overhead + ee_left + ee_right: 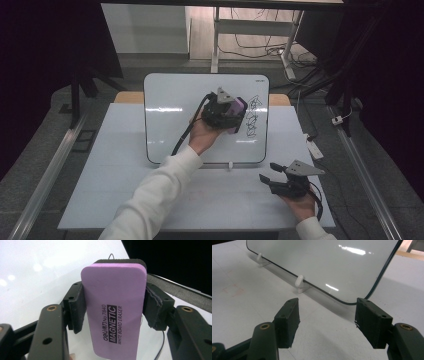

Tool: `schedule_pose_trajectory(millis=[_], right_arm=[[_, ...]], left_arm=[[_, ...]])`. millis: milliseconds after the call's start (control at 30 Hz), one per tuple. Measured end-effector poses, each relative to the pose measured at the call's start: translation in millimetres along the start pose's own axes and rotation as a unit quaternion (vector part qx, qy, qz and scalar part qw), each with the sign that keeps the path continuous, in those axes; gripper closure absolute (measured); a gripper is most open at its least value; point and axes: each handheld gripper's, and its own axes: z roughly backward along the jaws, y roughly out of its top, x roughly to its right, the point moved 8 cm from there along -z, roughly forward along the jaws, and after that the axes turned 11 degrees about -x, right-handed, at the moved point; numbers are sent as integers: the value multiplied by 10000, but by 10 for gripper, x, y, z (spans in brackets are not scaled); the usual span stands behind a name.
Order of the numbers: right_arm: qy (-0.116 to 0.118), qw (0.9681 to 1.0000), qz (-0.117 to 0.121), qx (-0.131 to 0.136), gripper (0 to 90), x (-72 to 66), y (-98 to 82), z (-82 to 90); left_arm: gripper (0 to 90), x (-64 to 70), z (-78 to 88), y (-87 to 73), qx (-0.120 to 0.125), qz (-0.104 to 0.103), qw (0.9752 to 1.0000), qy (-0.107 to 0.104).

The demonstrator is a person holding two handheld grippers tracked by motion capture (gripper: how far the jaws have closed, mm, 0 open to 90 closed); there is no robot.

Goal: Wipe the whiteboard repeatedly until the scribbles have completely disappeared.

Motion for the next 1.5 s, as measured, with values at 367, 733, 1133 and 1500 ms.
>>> schedule_pose_trajectory(millis=[367, 733, 1133, 1500], right_arm=[[25, 10000, -9, 12, 356, -10, 5, -6], [22, 10000, -20, 34, 356, -8, 4, 8], [29, 10000, -17, 79, 356, -15, -3, 41], [30, 9999, -13, 95, 355, -19, -4, 46]], left_arm=[[404, 1, -186, 363, -39, -40, 9999, 91], [403, 133, -409, 642, -300, -306, 9974, 587], [403, 236, -607, 560, -683, -777, 9923, 684], [404, 194, -597, 610, -656, -1116, 9858, 1073]])
